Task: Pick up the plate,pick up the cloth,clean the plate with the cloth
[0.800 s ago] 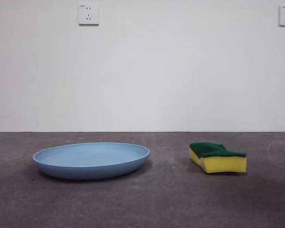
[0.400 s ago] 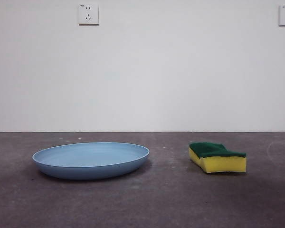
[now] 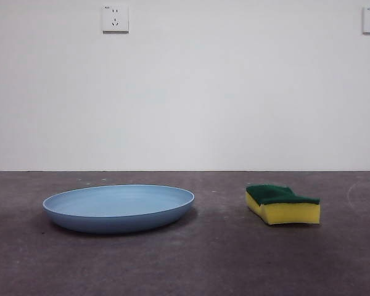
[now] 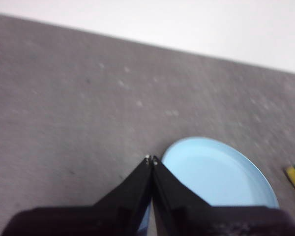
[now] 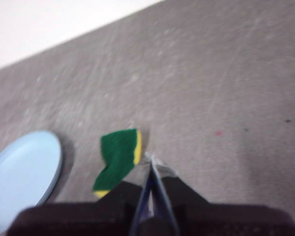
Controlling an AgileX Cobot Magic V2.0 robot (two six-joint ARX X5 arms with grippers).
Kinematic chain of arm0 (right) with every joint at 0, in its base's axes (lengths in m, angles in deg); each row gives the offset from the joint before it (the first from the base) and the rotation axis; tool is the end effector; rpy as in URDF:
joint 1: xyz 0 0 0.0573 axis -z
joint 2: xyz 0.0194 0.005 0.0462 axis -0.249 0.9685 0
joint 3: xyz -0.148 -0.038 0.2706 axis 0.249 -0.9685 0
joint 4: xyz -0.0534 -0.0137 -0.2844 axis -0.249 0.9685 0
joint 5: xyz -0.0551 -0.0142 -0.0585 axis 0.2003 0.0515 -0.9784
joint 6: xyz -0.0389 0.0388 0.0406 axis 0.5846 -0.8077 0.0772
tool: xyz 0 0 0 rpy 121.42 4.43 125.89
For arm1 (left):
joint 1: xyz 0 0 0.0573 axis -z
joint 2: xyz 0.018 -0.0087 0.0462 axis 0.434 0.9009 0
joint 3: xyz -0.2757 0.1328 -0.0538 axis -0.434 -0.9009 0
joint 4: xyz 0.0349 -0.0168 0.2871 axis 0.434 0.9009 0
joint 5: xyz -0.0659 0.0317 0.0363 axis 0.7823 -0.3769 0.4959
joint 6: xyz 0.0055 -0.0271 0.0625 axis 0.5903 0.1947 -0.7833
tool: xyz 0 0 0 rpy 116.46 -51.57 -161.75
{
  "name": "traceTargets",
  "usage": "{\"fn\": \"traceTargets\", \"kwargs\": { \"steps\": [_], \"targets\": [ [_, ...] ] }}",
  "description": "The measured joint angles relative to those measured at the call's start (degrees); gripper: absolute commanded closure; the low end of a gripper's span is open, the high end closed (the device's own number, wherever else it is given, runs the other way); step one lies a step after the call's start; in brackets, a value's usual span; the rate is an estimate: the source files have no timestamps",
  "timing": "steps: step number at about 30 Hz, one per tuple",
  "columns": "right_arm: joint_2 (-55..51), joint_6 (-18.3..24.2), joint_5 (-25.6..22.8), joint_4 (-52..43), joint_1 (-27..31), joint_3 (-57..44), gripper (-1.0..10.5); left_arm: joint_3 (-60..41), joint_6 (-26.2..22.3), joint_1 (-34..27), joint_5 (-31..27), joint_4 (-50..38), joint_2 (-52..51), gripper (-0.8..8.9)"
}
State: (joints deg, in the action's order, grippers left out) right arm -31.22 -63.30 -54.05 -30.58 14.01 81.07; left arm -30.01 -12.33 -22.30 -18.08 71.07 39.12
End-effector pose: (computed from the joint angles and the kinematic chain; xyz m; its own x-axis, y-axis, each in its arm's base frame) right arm 0.1391 0.0134 0.2626 0.8761 0.2489 -0.4128 -0.1019 0.9327 0.3460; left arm 0.1409 -0.0152 0.2795 0.9194 -0.1855 -0.3468 0.0903 0.9578 -0.2729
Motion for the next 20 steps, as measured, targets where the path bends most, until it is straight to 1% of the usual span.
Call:
{"fn": "traceTargets", "kwargs": {
  "steps": [2, 5, 7, 10, 12, 13, 14, 15, 16, 20],
  "targets": [
    [4.44, 2.32, 2.43, 2.64, 0.0, 3.87, 9.5, 2.89, -0.9, 0.0, 2.38, 0.98, 5.14, 8.19],
    [11.74, 7.06, 7.61, 7.87, 0.0, 9.92, 9.5, 6.8, -2.64, 0.0, 7.02, 3.41, 12.92, 8.18],
    [16.87, 10.38, 10.05, 12.46, 0.0, 14.01, 9.5, 9.18, -3.72, 0.0, 10.84, 6.6, 18.34, 8.18],
    [23.37, 13.7, 11.43, 18.1, 0.0, 18.49, 9.3, 11.91, -5.11, 0.0, 16.87, 10.54, 24.63, 8.16],
    [26.34, 14.6, 11.45, 19.71, 0.0, 20.15, 8.7, 12.85, -5.57, 0.0, 20.17, 11.02, 27.52, 8.13],
    [28.39, 15.17, 11.43, 20.06, 0.0, 21.09, 7.6, 13.14, -5.77, 0.0, 22.29, 10.95, 29.42, 7.92],
    [29.55, 15.43, 11.43, 20.0, 0.0, 21.46, 6.6, 13.14, -5.97, 0.02, 22.67, 11.06, 30.53, 6.89],
    [30.08, 15.45, 11.43, 20.11, 0.0, 21.49, 5.8, 13.14, -6.01, 0.02, 22.62, 11.04, 31.12, 5.61],
    [30.21, 15.45, 11.43, 20.31, 0.0, 21.49, 5.5, 13.14, -6.01, 0.02, 22.62, 10.73, 31.15, 4.86],
    [30.23, 15.41, 11.43, 20.35, 0.0, 21.51, 5.4, 13.14, -5.97, 0.02, 22.53, 5.97, 31.19, 4.76]
  ]
}}
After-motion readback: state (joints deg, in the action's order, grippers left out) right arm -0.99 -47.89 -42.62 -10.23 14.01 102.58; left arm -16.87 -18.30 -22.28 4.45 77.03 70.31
